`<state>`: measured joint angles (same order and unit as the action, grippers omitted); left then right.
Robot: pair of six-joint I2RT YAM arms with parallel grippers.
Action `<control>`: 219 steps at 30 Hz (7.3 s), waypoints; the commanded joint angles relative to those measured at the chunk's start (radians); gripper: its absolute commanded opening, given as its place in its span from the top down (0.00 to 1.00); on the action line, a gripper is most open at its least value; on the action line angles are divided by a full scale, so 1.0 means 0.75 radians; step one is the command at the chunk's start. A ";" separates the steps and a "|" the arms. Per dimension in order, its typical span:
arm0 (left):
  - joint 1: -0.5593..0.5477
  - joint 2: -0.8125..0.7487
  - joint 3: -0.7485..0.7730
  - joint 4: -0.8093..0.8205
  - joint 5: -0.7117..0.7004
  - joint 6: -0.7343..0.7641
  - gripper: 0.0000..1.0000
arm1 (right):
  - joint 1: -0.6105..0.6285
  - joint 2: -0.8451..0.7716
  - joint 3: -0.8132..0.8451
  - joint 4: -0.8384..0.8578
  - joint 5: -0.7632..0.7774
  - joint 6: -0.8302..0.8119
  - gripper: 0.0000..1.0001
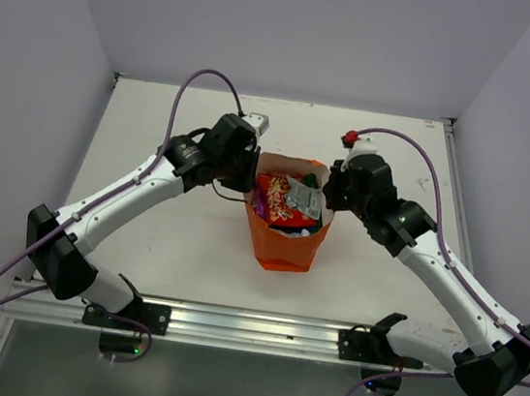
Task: Place the snacks into the paper bag
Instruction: Adjust the paper bag at the center of the board.
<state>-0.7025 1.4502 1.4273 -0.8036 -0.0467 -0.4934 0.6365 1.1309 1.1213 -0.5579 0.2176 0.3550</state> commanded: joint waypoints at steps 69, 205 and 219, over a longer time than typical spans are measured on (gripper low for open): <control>0.090 0.429 0.643 0.629 -0.036 0.134 0.00 | -0.466 0.525 0.648 -0.068 0.082 -0.124 0.57; -0.307 0.558 0.590 0.811 -0.459 0.490 1.00 | -0.728 0.321 0.264 0.173 -0.317 -0.025 1.00; -0.291 0.478 0.415 0.789 -0.355 0.353 0.99 | -0.728 0.329 0.284 0.134 -0.351 -0.013 0.87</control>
<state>-0.9394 1.8790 1.7649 -0.3058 -0.3508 -0.1913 0.0868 1.4128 1.3087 -0.4770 -0.0254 0.3340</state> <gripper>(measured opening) 0.016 0.097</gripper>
